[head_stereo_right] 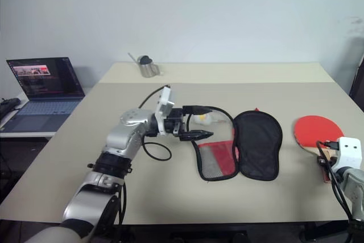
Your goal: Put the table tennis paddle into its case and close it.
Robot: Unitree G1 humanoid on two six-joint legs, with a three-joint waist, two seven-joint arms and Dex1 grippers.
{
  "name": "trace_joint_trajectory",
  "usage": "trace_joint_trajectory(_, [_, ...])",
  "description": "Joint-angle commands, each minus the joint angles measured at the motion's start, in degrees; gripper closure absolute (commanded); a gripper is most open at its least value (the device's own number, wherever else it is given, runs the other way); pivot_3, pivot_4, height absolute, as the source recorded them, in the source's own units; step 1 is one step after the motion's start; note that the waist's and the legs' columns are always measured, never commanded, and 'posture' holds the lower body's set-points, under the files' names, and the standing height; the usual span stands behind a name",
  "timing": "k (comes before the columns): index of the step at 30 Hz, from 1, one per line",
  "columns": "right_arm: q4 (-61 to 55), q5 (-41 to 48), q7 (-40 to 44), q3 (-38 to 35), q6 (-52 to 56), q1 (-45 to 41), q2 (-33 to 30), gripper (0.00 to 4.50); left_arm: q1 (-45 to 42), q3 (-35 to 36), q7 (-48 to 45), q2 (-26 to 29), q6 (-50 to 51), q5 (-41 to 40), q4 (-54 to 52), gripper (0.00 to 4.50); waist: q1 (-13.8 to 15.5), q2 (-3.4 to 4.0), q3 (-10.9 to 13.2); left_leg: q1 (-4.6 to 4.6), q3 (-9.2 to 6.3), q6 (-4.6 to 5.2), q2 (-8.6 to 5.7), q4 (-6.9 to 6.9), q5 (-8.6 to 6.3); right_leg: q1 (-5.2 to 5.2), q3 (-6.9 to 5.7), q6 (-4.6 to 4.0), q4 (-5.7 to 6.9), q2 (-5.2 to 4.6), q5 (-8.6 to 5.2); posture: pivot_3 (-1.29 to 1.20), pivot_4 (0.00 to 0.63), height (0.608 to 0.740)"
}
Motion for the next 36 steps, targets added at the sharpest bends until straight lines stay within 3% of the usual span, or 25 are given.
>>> trace_joint_trajectory(1, [-12.14, 3.18, -2.06, -3.34, 4.48, -3.71, 0.03, 3.39, -1.61, 1.79, 0.91, 1.24, -1.86, 0.58, 1.04, 0.00, -0.30, 0.03, 0.00, -0.02, 0.01, 0.00, 0.02, -0.04, 0.00, -0.07, 0.01, 0.00, 0.02, 0.01, 0.00, 0.00, 0.150, 0.740])
trace_joint_trajectory(5, [-21.83, 5.55, -5.20, -2.74, 12.67, -7.76, 2.82, 3.39, -1.76, 1.98, 1.40, 1.45, -2.35, 0.74, 1.49, 0.00, -0.23, 0.02, 0.00, -0.02, -0.03, 0.00, 0.08, -0.02, 0.00, -0.06, -0.03, -0.01, 0.02, 0.07, 0.00, 0.00, 0.150, 0.740])
trace_joint_trajectory(11, [-35.28, 5.14, -14.08, 2.42, 28.67, -16.48, 18.56, 3.39, -1.57, 2.09, 1.61, 1.56, -2.99, 0.92, 1.56, 0.00, -0.14, 0.02, -0.01, -0.02, -0.12, 0.00, 0.11, -0.04, 0.00, -0.07, -0.06, -0.02, 0.03, 0.09, -0.01, 0.00, 0.150, 0.740])
trace_joint_trajectory(17, [-37.15, 0.21, -19.86, 5.81, 31.88, -19.36, 29.94, 3.39, -1.77, 2.20, 1.84, 1.54, -3.37, 0.86, 1.82, 0.00, 0.17, 0.04, -0.01, -0.08, -0.15, 0.00, 0.02, -0.06, 0.00, -0.14, -0.04, -0.04, 0.02, 0.06, -0.01, 0.00, 0.150, 0.740])
trace_joint_trajectory(28, [-31.87, -5.35, -21.04, 12.34, 25.73, -13.60, 34.69, 3.39, -1.24, 1.61, 2.09, 0.92, -3.57, 0.77, 0.75, 0.00, -0.25, 0.05, -0.01, -0.03, -0.15, 0.00, 0.06, -0.10, 0.00, -0.15, -0.05, -0.06, 0.04, 0.09, -0.02, 0.00, 0.150, 0.740])
trace_joint_trajectory(36, [-25.85, -7.57, -20.20, 14.71, 19.80, -12.67, 34.37, 3.39, -1.42, 1.50, 1.94, 0.60, -3.71, 0.69, 0.86, 0.00, -0.35, 0.07, -0.02, 0.00, -0.14, 0.00, 0.06, -0.10, 0.00, -0.15, -0.04, -0.06, 0.07, 0.10, -0.01, 0.00, 0.150, 0.740])
